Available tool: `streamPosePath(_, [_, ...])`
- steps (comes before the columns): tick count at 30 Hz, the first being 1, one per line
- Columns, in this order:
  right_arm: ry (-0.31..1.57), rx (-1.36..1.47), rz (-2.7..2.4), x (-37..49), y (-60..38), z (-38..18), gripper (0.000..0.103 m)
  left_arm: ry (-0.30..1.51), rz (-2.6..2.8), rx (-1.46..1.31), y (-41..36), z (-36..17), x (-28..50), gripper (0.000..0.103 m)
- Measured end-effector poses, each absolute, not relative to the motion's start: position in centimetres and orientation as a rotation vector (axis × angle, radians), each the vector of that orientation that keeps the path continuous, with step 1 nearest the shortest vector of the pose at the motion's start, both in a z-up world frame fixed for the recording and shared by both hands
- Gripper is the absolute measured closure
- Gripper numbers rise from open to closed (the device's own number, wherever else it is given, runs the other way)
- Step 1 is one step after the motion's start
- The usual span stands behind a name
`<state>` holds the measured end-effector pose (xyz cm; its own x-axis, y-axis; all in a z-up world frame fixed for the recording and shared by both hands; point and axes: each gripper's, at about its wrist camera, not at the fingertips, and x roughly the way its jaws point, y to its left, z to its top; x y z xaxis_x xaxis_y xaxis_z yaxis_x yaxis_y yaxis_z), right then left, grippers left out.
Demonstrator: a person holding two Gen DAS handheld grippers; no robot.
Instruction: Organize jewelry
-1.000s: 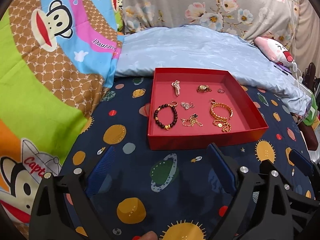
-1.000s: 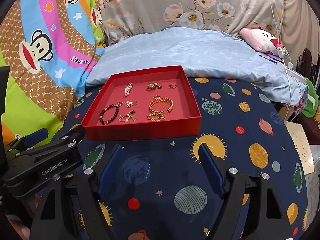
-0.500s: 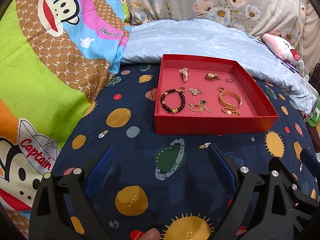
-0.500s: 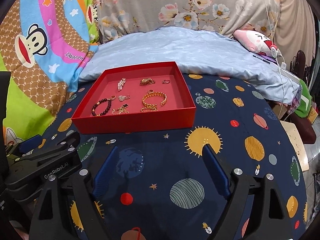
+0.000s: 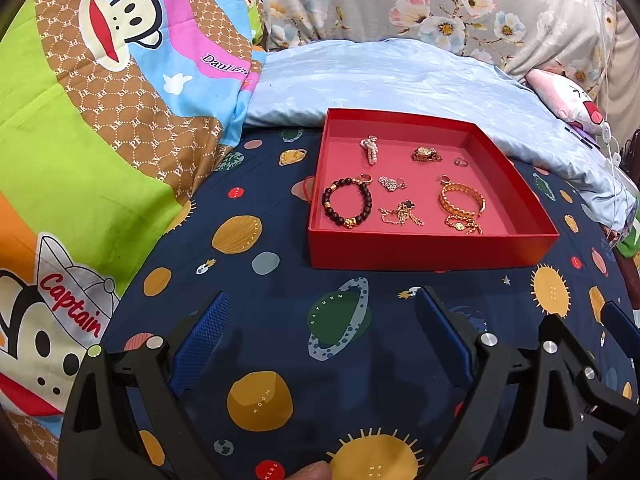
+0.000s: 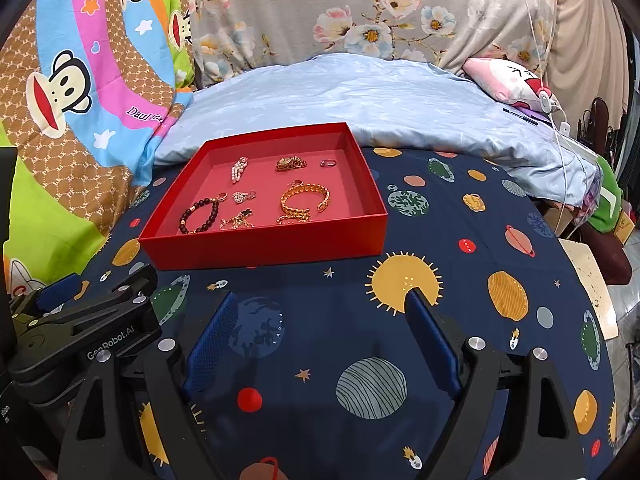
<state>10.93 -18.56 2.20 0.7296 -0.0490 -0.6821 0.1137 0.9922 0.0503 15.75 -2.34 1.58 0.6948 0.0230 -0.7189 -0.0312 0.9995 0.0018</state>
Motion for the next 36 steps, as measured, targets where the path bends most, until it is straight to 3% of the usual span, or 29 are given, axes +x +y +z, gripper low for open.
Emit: streamPosePath(36, [0.738, 0.093, -0.098, 10.48, -18.91, 2.53, 0.019, 0.803, 0.031, -0.006, -2.45, 2.05, 15.54, 0.012])
